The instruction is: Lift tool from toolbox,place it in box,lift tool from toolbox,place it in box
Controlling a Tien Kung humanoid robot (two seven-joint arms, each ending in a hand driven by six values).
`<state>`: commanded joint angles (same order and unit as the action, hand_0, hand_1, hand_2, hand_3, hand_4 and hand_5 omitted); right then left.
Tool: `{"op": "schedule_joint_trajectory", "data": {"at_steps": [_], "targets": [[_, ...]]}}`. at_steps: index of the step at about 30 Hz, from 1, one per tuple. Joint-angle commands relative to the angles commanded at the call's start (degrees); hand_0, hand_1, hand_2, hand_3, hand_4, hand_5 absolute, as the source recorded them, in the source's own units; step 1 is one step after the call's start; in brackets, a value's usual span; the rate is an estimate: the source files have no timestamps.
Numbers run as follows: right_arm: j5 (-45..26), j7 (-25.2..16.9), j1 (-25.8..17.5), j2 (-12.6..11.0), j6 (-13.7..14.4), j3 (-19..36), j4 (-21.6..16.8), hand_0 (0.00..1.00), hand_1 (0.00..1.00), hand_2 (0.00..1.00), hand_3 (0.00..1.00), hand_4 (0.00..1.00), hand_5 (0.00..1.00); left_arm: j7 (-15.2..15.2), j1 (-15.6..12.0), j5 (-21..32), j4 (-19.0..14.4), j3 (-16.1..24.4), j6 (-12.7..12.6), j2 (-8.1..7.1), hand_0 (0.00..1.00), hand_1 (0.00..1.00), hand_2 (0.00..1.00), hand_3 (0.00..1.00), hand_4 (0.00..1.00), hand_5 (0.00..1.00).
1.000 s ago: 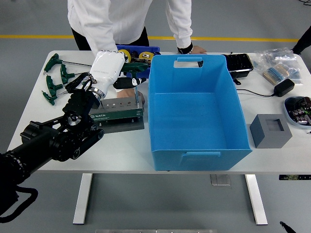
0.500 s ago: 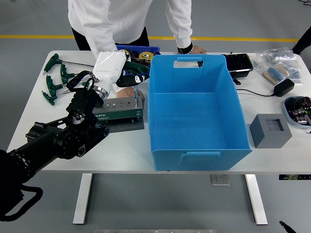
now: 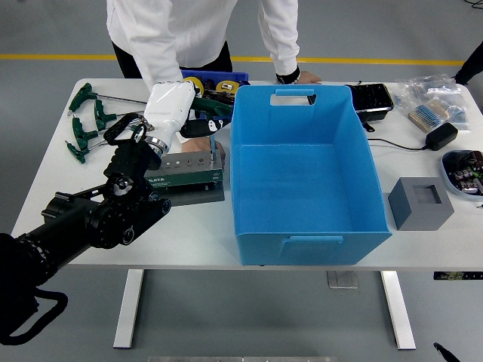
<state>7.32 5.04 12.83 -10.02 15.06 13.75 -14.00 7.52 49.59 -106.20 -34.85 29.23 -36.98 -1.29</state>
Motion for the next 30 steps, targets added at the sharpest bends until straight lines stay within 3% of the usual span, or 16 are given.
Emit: {"op": "schedule_joint_trajectory", "data": {"at_steps": [2, 15, 25, 30], "targets": [[-0.01, 0.00, 0.01, 0.02, -0.01, -0.02, -0.02, 0.678, 0.682, 0.740, 0.587, 0.842, 0.787, -0.24, 0.12, -0.24, -0.12, 0.09, 0.00, 0.10, 0.079, 0.002, 0.050, 0.110, 0.895, 0.599], [-0.06, -0.02, -0.09, 0.11, -0.07, -0.11, -0.05, 0.677, 0.683, 0.740, 0.587, 0.841, 0.786, -1.43, 0.56, -1.81, -0.61, 0.49, 0.00, -0.14, 0.075, 0.002, 0.036, 0.074, 0.885, 0.616], [0.16, 0.03, -0.47, 0.15, -0.05, 0.07, 0.09, 0.677, 0.682, 0.740, 0.587, 0.841, 0.786, -2.17, 1.71, -3.78, -4.53, 0.91, 0.00, -2.37, 0.076, 0.002, 0.035, 0.071, 0.867, 0.621], [0.42, 0.08, -0.83, 0.20, -0.01, 0.28, 0.20, 0.677, 0.680, 0.739, 0.588, 0.841, 0.786, -1.23, 2.22, -7.64, -8.77, 3.54, 0.67, -3.91, 0.076, 0.002, 0.035, 0.069, 0.865, 0.611]]}}
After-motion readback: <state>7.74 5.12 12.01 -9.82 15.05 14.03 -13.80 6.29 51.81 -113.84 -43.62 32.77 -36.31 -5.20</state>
